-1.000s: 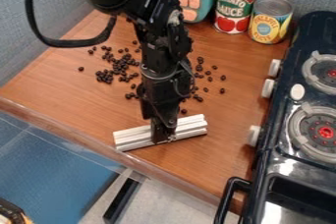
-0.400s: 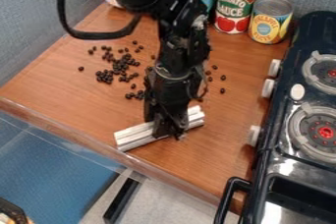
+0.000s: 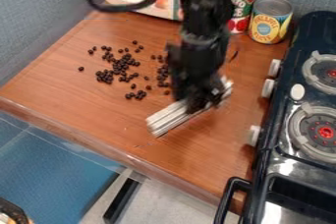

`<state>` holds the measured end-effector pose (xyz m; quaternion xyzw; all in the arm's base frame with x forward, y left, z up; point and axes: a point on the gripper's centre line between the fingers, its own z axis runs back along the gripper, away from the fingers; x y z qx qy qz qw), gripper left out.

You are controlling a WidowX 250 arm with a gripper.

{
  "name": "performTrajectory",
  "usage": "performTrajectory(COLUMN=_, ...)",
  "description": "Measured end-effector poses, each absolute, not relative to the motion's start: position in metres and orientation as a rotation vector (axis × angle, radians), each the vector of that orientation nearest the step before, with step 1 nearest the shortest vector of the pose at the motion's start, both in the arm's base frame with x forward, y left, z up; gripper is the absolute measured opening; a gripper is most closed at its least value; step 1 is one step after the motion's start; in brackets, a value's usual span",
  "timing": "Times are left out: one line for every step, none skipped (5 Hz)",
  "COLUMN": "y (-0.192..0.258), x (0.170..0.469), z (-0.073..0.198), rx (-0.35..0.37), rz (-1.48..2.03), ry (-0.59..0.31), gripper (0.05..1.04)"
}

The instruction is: Sweep into pile

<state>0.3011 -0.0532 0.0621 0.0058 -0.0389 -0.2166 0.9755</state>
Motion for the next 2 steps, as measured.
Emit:
performTrajectory(y=-0.063, x=0.314, z=0.073, rx=-0.042, rz=-0.318, ry=-0.117, gripper=0.343)
performTrajectory(y=-0.072, x=0.319, z=0.052, rx=-0.060, rz=-0.239, ry=-0.069, gripper=0.343)
